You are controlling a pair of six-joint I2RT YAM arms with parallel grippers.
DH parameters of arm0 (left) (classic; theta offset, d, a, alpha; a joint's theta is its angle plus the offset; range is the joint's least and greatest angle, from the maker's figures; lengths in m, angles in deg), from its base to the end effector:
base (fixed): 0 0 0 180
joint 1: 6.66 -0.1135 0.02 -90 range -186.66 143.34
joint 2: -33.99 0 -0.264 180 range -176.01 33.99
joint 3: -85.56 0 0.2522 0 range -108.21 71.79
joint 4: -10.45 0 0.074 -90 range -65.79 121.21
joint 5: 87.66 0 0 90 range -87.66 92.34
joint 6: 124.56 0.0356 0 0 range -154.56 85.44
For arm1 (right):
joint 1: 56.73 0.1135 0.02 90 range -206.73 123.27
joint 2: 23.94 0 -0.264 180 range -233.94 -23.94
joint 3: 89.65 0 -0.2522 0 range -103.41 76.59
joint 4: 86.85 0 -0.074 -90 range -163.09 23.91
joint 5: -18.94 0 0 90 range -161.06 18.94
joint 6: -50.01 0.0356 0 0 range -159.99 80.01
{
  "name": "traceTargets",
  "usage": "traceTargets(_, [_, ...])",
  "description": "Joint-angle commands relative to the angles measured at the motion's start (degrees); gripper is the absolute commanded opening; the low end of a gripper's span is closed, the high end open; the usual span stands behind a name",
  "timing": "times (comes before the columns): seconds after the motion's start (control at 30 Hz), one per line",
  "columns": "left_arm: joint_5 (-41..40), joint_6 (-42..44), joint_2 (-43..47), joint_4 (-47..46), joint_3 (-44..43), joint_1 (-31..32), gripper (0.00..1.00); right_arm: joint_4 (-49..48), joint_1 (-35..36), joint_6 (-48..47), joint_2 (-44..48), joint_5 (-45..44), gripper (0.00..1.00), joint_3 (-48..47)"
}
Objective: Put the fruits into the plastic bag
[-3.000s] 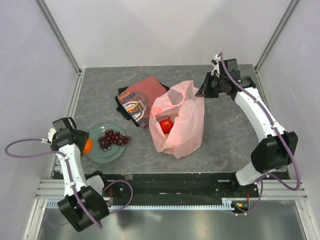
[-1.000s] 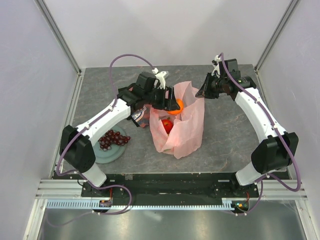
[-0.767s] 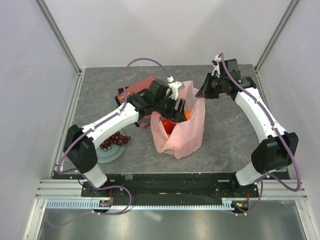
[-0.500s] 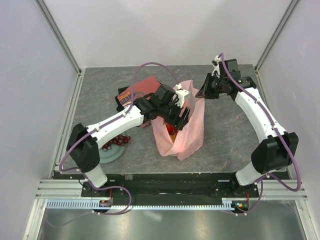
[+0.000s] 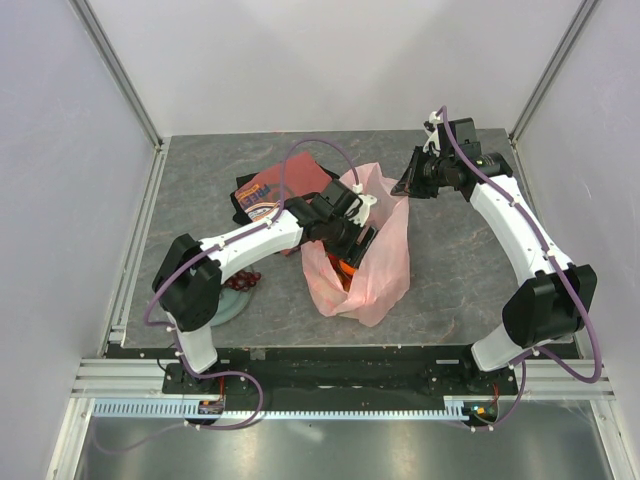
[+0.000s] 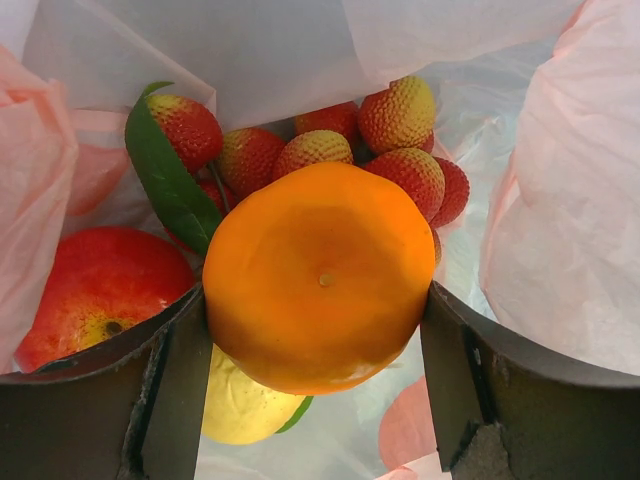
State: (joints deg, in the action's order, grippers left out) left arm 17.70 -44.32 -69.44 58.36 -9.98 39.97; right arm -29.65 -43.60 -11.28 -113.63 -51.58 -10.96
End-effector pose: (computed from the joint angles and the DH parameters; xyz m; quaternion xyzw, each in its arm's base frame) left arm 0.2623 -0.2914 0.2461 0.3368 0.8862 -0.2503 0.1965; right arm 0.3293 0.0890 0.3515 0.0603 0.9127 0.2793 0.2921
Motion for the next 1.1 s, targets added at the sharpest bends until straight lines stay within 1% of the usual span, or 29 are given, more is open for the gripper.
traceTargets(0.0, [-1.3, 2.9, -0.4, 1.3, -0.8, 0.0, 0.6, -0.5, -0.1, 0.3, 0.7, -0.3, 0.02, -1.3])
traceTargets(0.07, [-1.4, 2.8, -0.4, 1.3, -0.8, 0.0, 0.66, -0.5, -0.1, 0.3, 0.5, -0.2, 0.02, -1.4])
traceTargets(0.1, [-1.5, 2.8, -0.3, 1.3, -0.8, 0.0, 0.7, -0.5, 0.0, 0.2, 0.5, -0.2, 0.02, -1.4])
traceTargets(0.17, [-1.6, 2.7, -0.3, 1.4, -0.8, 0.0, 0.74, -0.6, 0.0, 0.3, 0.5, -0.2, 0.02, -1.3])
traceTargets(0.2, [-1.7, 2.6, -0.2, 1.4, -0.8, 0.0, 0.86, -0.6, 0.0, 0.3, 0.5, -0.2, 0.02, -1.3])
traceTargets(0.33, [-1.7, 2.6, 0.2, 1.3, -1.2, 0.0, 0.94, -0.6, -0.1, 0.3, 0.6, -0.2, 0.02, -1.2])
traceTargets(0.63, [-2.3, 0.8, 4.0, 1.7, -4.2, 0.0, 0.97, -0.6, 0.0, 0.2, 0.4, -0.2, 0.03, -1.5])
traceTargets(0.77, [-6.3, -1.4, 9.2, 2.9, -6.4, 0.0, 0.99, -0.6, -0.1, 0.3, 0.4, -0.3, 0.03, -1.4])
traceTargets(0.83, [-6.7, -1.8, 11.1, 3.1, -6.6, 0.0, 0.99, -0.6, 0.0, 0.3, 0.3, -0.2, 0.03, -1.2])
traceTargets(0.9, [-5.8, -1.8, 12.7, 4.0, -7.0, -0.1, 0.99, -0.6, 0.0, 0.3, 0.1, -0.1, 0.03, -1.2])
traceTargets(1.07, [0.6, -0.9, 15.9, 5.8, -8.2, -0.9, 0.99, -0.6, -0.1, 0.1, 0.1, -0.1, 0.03, -1.8])
